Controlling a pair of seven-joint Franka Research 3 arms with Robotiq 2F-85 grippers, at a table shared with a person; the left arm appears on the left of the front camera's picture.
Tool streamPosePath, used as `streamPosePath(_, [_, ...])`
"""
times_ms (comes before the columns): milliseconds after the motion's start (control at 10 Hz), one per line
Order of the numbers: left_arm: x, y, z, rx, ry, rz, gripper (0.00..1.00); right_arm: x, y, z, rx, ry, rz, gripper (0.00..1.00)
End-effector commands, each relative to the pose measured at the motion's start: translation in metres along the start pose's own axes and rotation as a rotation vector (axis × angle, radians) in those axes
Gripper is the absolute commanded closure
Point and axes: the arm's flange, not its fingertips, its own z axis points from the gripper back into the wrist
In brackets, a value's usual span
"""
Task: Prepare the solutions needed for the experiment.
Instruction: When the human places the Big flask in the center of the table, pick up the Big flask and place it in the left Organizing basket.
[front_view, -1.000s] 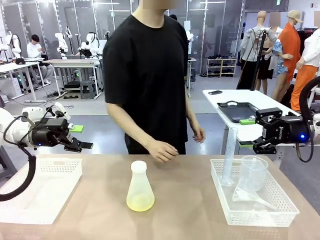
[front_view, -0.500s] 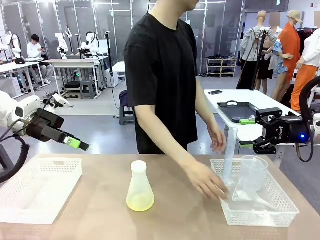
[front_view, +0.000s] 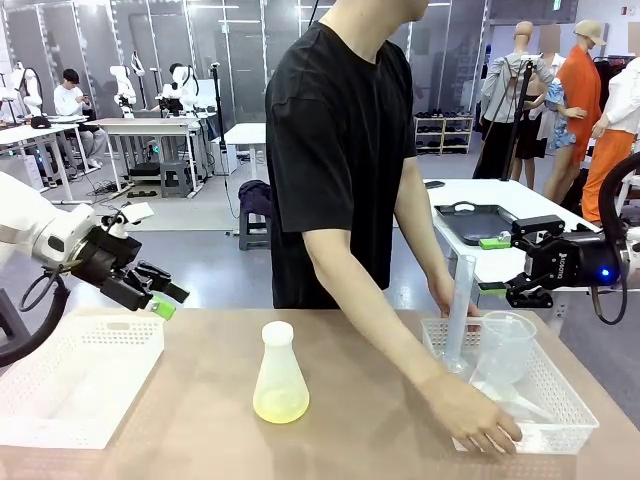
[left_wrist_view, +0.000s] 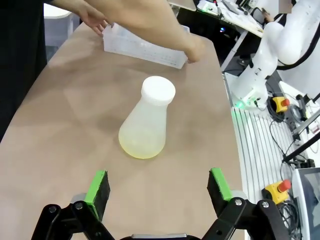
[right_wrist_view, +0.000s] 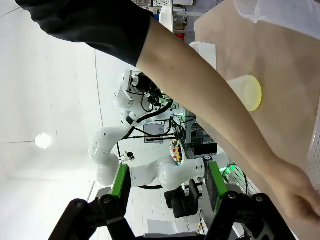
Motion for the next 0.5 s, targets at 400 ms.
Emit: streamPosePath(400, [0.0055, -0.0009, 0.0046, -0.015, -0.014, 0.038, 0.00, -0.0003, 0.0015, -0.0001, 0.003, 0.002, 0.003, 0.24])
